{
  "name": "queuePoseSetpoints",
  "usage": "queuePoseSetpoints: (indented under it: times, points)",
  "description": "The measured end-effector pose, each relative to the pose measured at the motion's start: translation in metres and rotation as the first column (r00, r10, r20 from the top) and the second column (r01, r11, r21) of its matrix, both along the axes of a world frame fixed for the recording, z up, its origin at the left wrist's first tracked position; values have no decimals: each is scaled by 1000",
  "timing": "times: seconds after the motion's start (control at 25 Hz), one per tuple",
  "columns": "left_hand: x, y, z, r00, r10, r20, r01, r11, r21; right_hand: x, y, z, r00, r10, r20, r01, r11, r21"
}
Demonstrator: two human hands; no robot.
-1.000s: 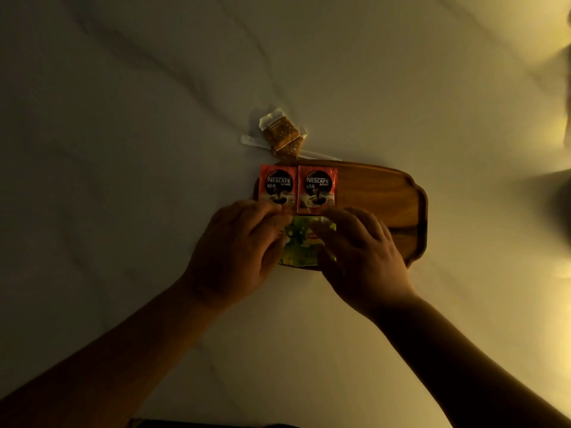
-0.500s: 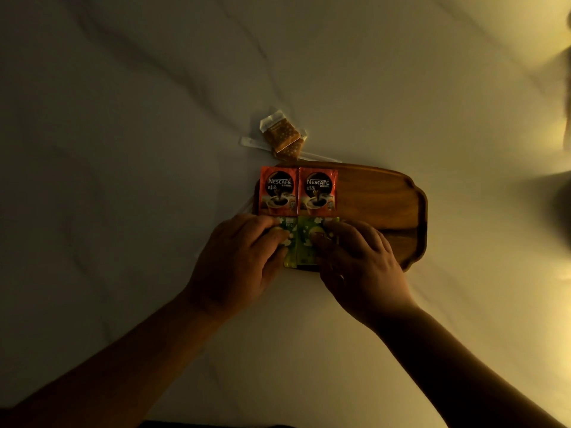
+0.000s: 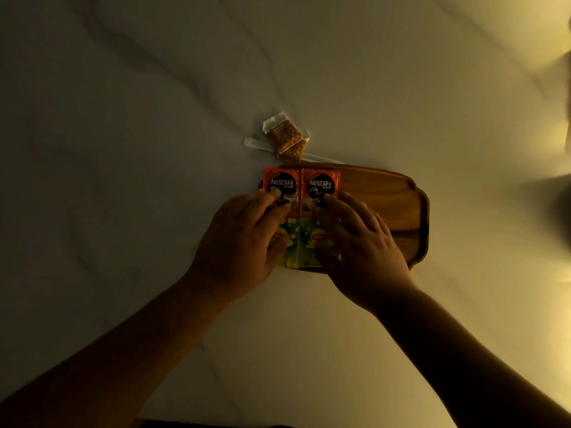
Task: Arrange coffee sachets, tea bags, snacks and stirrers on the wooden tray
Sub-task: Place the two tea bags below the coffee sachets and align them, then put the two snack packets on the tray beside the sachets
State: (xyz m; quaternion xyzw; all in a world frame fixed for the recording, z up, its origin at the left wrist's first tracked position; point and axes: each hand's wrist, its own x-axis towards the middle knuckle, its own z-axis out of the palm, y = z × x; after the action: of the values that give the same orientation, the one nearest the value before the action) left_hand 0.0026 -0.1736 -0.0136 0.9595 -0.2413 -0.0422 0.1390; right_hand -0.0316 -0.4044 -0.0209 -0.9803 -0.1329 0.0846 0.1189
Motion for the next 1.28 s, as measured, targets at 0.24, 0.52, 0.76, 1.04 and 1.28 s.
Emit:
queuePoseSetpoints:
  times: [0.24, 0.52, 0.76, 1.04, 1.28]
  points:
    - [1, 0, 2, 1000, 1, -4, -1, 1000, -9, -2, -1, 4, 999, -17, -31, 19, 999, 44]
    - [33, 36, 10, 948, 308, -84, -314, 945, -86, 54, 11, 24, 968, -253, -5, 247, 941, 231]
    - [21, 72, -9, 880, 426, -209, -459, 877, -141, 141, 37, 21, 905, -398, -150, 421, 886, 193]
    - [38, 66, -20, 863, 500, -71, -505, 858, -100, 188, 68, 13, 870, -422, -253, 451, 890, 63]
    - [51, 65, -9, 817, 538, -208, -568, 812, -131, 176, 89, 41, 880, -397, -260, 475, 737, 482]
